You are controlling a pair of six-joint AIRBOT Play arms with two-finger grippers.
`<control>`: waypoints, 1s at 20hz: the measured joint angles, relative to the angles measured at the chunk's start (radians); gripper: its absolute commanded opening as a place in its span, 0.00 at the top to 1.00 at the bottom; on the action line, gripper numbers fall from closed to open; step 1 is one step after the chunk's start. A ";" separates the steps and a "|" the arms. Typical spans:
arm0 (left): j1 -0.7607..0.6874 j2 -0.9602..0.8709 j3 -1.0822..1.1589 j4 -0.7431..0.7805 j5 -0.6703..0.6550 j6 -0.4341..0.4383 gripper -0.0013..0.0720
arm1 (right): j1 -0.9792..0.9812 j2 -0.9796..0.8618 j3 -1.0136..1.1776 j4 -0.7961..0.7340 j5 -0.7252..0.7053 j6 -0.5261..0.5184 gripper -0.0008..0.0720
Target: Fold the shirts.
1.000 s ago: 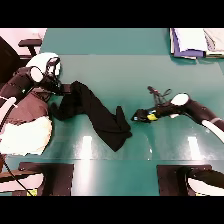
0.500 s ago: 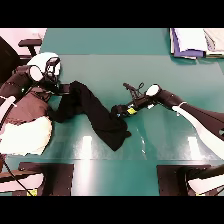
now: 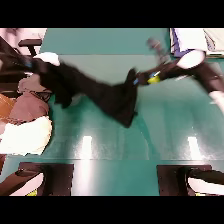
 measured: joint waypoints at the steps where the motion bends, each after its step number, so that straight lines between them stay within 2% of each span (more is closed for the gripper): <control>1: 0.001 0.050 0.035 0.003 0.012 0.006 0.95 | -0.039 0.057 0.046 -0.022 0.011 0.007 0.97; 6: 0.005 0.254 0.190 0.017 0.032 0.027 0.95 | -0.172 0.290 0.238 -0.145 0.066 0.035 0.97; 11: 0.005 0.330 0.224 -0.050 -0.024 0.044 0.95 | -0.243 0.437 0.305 -0.287 0.144 0.094 0.97; 17: 0.005 0.321 0.073 -0.275 -0.056 0.105 0.95 | -0.272 0.409 0.317 -0.343 0.256 0.134 0.97; 20: 0.006 0.299 -0.019 -0.321 -0.064 0.135 0.95 | -0.248 0.336 0.319 -0.352 0.284 0.143 0.97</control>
